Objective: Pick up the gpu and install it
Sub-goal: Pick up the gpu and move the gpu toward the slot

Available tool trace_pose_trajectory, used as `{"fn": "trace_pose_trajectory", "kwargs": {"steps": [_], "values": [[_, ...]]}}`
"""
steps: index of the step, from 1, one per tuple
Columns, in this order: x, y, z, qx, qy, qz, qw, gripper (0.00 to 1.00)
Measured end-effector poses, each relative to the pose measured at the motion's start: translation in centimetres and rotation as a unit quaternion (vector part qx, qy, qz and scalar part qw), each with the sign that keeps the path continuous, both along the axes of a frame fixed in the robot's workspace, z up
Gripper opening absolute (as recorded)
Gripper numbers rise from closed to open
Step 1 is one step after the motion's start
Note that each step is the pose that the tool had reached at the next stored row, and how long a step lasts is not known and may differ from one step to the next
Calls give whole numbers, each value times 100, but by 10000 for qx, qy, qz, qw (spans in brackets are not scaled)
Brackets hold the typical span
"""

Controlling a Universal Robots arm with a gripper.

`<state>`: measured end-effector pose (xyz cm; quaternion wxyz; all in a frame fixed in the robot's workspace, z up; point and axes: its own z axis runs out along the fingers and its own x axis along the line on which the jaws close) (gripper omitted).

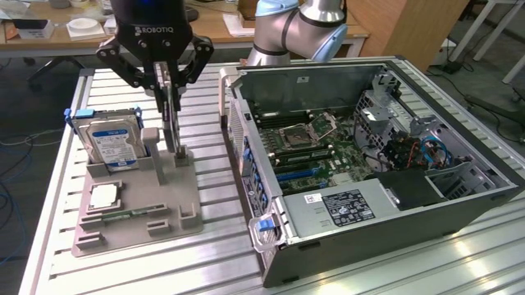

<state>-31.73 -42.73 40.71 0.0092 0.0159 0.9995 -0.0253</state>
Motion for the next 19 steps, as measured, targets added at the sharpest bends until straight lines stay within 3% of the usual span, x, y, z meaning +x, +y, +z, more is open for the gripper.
{"fn": "trace_pose_trajectory", "kwargs": {"steps": [13, 19], "values": [[0, 0, 147, -13, 0, 0, 10000, 26], [-1, 0, 155, -14, 0, 0, 10000, 26]]}}
